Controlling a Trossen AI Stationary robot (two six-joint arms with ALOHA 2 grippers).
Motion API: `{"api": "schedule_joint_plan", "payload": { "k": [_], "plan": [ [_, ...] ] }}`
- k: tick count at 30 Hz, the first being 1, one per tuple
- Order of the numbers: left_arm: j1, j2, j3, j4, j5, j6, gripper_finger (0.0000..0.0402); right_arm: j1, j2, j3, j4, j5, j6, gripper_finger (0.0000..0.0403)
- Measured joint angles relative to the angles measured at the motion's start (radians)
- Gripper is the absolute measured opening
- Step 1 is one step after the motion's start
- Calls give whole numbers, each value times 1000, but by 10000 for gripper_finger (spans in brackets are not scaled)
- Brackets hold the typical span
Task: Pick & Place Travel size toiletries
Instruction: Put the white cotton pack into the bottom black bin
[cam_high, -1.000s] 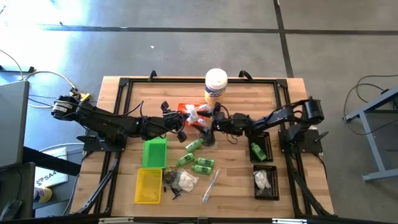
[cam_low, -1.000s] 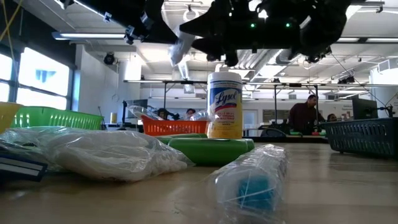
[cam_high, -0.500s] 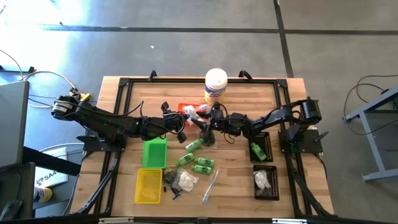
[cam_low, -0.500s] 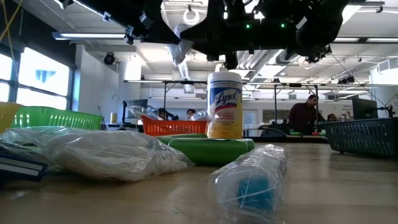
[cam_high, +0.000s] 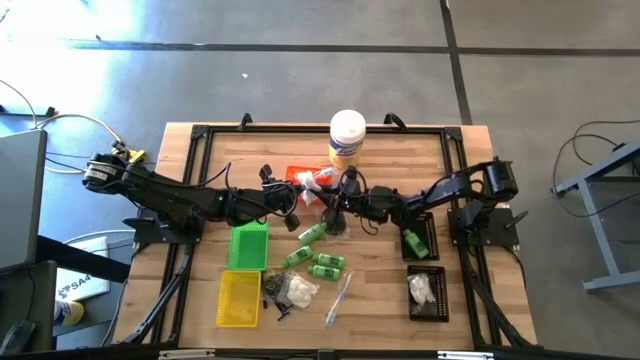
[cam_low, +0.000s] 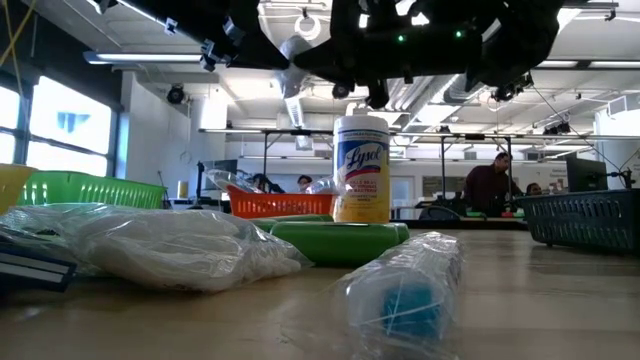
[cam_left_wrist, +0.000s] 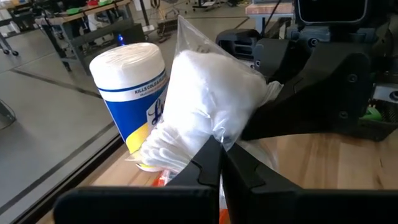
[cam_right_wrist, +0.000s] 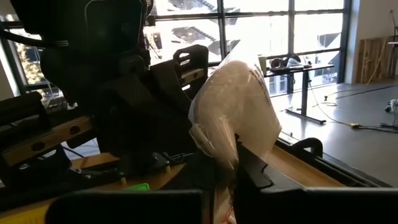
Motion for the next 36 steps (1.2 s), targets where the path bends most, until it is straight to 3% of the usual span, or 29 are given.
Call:
{"api": "schedule_joint_plan", "payload": {
  "k": [4, 12, 16, 26, 36],
  "plan": [
    [0, 0, 0, 2, 7, 42, 17, 1, 0, 0, -1, 0, -2, 14],
    [1, -24, 0, 5, 19, 99, 123, 1, -44, 0, -51, 3, -25, 13],
    [0, -87, 1, -26, 27, 120, 152, 7, -106, 1, -157, 55, -69, 12],
    [0, -202, 2, -184, 100, 13, 159, 25, -327, 0, -505, 94, -25, 12],
    [0, -206, 2, -313, 100, -12, 159, 184, -617, 0, -968, 96, 307, 13]
  ]
}}
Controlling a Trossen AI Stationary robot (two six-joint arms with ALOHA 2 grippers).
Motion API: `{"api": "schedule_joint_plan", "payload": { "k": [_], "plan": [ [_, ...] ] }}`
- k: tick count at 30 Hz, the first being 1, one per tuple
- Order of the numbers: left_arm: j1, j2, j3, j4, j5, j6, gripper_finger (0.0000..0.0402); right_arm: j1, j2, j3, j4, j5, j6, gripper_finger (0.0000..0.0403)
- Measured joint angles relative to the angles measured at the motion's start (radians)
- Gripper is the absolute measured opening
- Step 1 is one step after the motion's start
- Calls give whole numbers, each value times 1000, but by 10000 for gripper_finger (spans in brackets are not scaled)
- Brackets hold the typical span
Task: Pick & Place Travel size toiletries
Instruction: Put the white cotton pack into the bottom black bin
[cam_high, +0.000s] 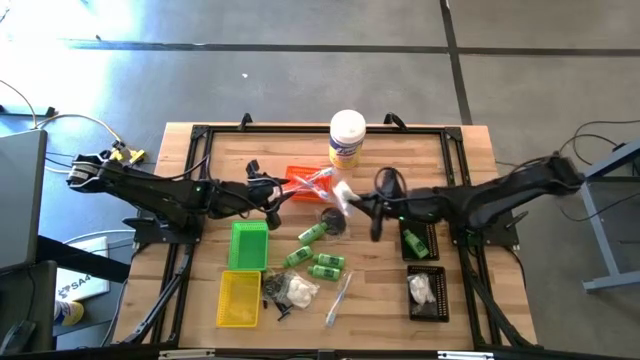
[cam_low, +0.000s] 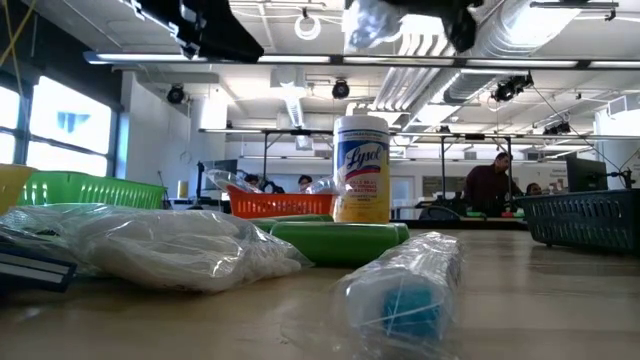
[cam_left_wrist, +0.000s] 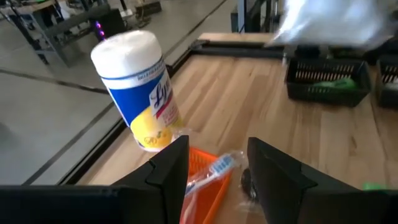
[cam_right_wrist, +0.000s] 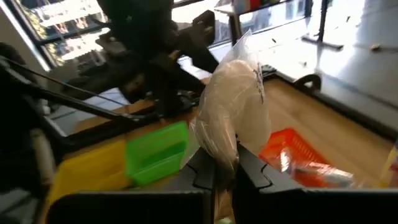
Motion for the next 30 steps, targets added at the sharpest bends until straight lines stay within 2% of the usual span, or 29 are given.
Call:
{"api": "schedule_joint_plan", "payload": {
  "k": [6, 13, 21, 30],
  "plan": [
    [0, 1, -1, -26, 0, 0, 159, 131, -107, 0, -164, -13, 232, 10],
    [0, 1, -1, -28, -1, 0, 159, 275, -169, 0, -361, -109, 581, 10],
    [0, 1, -1, -28, -1, 0, 159, 415, -157, 0, -585, -218, 1025, 10],
    [0, 1, -1, -28, -2, 0, 159, 553, -87, -1, -676, -348, 1287, 10]
  ]
}}
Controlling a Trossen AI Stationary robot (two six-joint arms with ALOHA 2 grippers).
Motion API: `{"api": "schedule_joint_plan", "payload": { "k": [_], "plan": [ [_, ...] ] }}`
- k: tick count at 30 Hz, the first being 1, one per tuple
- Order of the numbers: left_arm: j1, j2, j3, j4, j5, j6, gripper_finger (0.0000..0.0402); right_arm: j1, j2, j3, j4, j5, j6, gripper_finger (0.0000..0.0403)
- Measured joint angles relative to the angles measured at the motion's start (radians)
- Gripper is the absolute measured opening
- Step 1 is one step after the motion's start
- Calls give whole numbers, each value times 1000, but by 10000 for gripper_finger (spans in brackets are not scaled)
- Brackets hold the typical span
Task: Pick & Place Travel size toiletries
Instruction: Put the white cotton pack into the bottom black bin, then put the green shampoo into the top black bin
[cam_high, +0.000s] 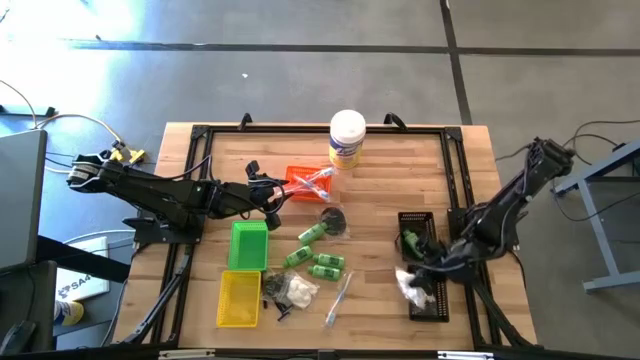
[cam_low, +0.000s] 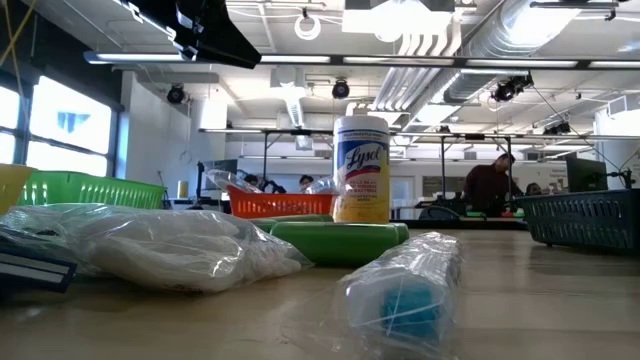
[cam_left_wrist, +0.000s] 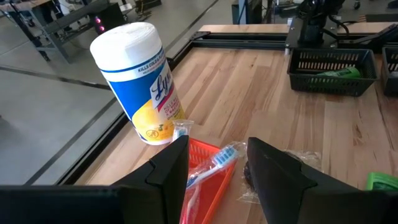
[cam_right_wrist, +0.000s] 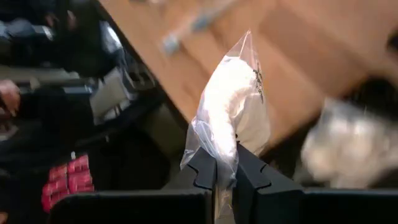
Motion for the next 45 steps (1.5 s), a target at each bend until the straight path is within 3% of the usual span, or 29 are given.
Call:
{"api": "schedule_joint_plan", "payload": {
  "k": [8, 16, 24, 30, 39, 45],
  "plan": [
    [0, 0, 0, 0, 0, 7, 159, 110, 98, 0, -28, -114, 209, 10],
    [0, 0, 0, 0, -2, 8, 159, 129, 190, 0, -63, -132, 219, 18],
    [0, 0, 0, 0, -3, 8, 159, 129, 205, 0, -85, -173, 242, 115],
    [0, 0, 0, 0, -3, 8, 159, 89, 204, 0, -114, -317, 242, 172],
    [0, 0, 0, 0, -4, 8, 159, -7, 112, 0, -125, -359, 126, 151],
    [0, 0, 0, 0, -5, 8, 159, -49, -13, 0, -135, -267, 59, 135]
  ]
}}
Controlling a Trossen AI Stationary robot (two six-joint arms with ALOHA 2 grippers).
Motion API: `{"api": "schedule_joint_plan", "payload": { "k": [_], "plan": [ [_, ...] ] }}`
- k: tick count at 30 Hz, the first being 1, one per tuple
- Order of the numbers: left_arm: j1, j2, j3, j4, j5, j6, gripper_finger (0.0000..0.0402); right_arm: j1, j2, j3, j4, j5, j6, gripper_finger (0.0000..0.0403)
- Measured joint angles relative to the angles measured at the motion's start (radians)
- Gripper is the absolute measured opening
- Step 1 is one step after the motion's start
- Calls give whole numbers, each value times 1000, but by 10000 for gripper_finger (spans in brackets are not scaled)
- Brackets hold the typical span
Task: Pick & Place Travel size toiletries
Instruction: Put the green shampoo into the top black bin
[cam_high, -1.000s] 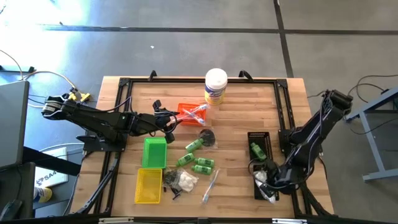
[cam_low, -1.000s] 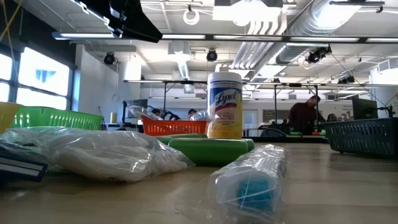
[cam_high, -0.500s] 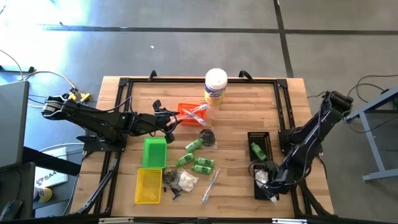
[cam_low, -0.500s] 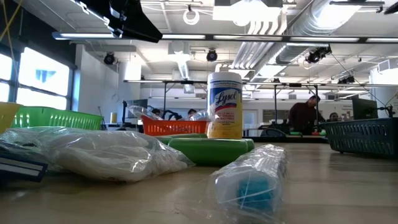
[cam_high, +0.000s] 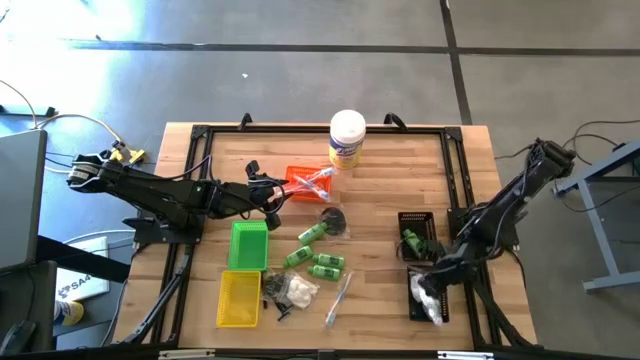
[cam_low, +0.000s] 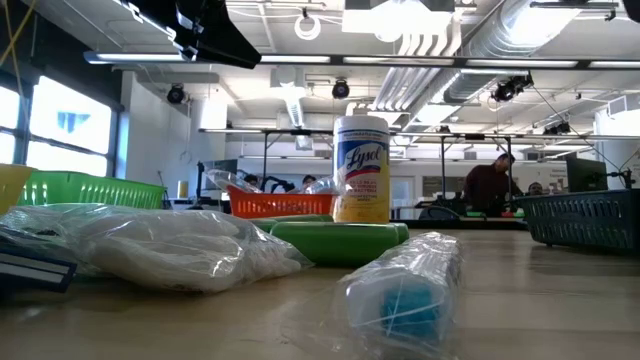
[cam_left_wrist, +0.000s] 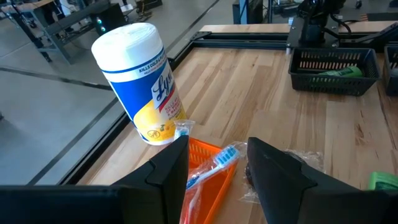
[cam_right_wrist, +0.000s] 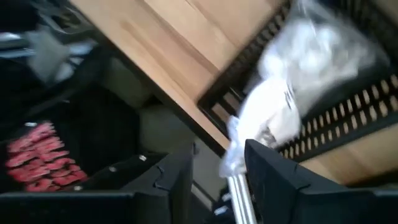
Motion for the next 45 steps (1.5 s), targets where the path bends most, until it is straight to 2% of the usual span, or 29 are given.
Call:
{"api": "schedule_joint_plan", "payload": {
  "k": [3, 7, 10, 25, 29, 33, 39, 41, 45],
  "plan": [
    [0, 0, 0, 0, 0, 0, 159, -13, -60, 0, -6, 106, -81, 129],
    [0, 0, 0, 0, 0, 0, 159, -29, -116, 0, -6, 312, -249, 123],
    [0, 0, 0, 0, 0, 0, 159, -49, -135, 0, 1, 429, -381, 120],
    [0, 18, 0, 1, 14, -4, 159, -206, -121, 0, 137, 711, -975, 120],
    [0, 23, -25, 31, 81, 17, 159, -244, -106, 0, 198, 749, -1120, 120],
    [0, 23, -119, 194, 90, 31, 159, -290, -82, 0, 282, 762, -1234, 120],
    [0, 23, -248, 414, 162, 45, 159, -383, -19, 0, 374, 752, -1372, 120],
    [0, 22, -277, 452, 175, 45, 159, -415, 9, 0, 403, 695, -1434, 120],
    [0, 19, -301, 481, 224, 44, 159, -490, 71, 0, 484, 506, -1586, 104]
  ]
}}
